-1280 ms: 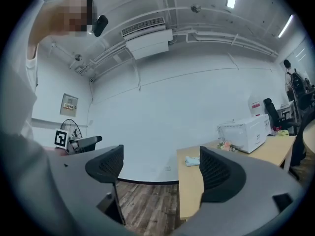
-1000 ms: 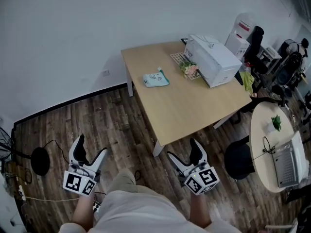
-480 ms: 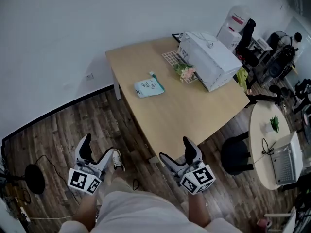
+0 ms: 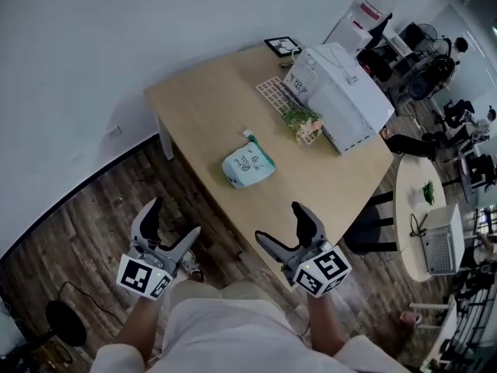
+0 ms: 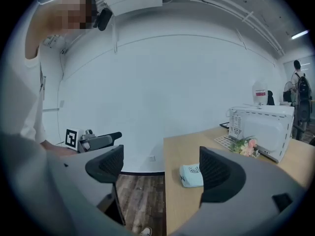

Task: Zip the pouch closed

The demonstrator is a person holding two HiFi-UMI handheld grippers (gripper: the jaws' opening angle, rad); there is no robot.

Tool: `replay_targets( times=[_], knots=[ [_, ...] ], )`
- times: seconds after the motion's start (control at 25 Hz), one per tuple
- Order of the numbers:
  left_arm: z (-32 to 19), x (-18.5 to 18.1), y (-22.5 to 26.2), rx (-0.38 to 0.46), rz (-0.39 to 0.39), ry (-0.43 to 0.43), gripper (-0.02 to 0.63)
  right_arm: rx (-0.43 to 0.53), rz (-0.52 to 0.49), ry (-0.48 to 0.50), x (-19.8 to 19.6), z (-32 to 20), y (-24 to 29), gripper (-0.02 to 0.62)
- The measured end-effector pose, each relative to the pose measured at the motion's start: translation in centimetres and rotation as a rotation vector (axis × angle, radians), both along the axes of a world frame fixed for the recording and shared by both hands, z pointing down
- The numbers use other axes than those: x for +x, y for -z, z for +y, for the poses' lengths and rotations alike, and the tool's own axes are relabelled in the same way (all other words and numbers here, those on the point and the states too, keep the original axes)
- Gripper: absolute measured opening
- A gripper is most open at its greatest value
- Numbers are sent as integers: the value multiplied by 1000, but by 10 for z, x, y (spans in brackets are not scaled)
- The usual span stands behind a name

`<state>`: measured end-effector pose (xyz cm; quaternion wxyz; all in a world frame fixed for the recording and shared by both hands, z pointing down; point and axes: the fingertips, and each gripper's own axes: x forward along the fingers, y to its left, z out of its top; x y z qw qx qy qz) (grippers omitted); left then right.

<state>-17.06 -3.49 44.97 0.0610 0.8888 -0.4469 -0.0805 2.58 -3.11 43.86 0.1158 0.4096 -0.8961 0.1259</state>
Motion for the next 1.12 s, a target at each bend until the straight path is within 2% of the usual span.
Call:
replay_targets(
  times=[0.16, 0.4, 0.6, 0.84, 1.12],
  knots=[
    [-39, 1, 2, 3, 41, -92, 390, -9, 39, -59, -11, -21, 5, 459],
    [-74, 13, -3, -10, 53, -179, 369, 7, 40, -172, 3, -41, 6, 459],
    [-112, 31, -20, -42, 42, -227, 348, -23, 27, -236, 25, -52, -10, 456],
    [-157, 81, -49, -61, -73, -302, 318, -39, 7, -269, 57, -68, -25, 436],
    [-216, 130, -86, -79, -252, -416, 209, -41, 12, -261, 82, -96, -36, 395]
  ],
)
